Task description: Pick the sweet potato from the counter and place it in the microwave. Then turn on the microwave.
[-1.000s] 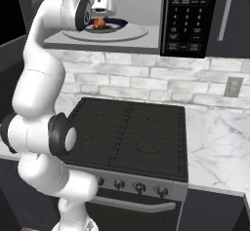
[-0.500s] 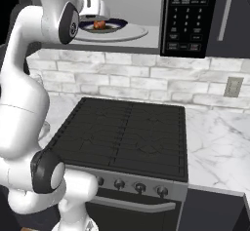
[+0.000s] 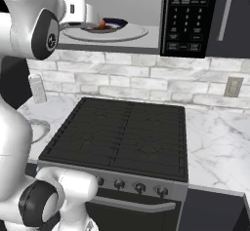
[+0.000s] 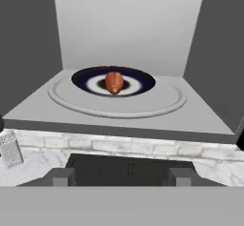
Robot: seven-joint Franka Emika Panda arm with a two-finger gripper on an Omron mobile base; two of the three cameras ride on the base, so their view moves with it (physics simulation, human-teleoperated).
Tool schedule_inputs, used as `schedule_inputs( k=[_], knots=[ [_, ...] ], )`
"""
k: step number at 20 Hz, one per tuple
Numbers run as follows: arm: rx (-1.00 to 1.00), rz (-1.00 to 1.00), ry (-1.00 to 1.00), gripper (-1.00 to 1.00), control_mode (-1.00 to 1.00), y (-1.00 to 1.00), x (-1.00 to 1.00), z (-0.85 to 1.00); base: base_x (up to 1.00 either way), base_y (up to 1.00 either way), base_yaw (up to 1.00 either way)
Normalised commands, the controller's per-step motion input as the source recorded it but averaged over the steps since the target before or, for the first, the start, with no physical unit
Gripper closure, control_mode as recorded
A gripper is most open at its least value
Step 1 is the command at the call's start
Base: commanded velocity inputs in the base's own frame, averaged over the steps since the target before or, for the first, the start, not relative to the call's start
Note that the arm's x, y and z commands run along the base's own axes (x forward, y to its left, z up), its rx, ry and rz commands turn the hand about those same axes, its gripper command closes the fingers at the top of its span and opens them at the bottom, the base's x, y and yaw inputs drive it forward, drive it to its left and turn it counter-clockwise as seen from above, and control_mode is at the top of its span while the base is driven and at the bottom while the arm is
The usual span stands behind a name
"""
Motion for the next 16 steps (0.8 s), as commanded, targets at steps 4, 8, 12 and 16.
schedule_inputs(
  k=[4, 8, 12, 16],
  knots=[
    [0.0, 0.0, 0.01, 1.0, -1.0, 0.0, -0.99, -0.16, 0.0, 0.0, 0.0],
    [0.0, 0.0, 0.0, 1.0, -1.0, 0.0, -1.0, -0.41, 0.0, 0.0, 0.0],
    [0.0, 0.0, 0.0, 1.0, -1.0, 0.01, -0.87, -0.56, 0.0, 0.0, 0.0],
    [0.0, 0.0, -0.01, 1.0, -1.0, 0.06, -0.67, -0.41, 0.0, 0.0, 0.0]
  ],
)
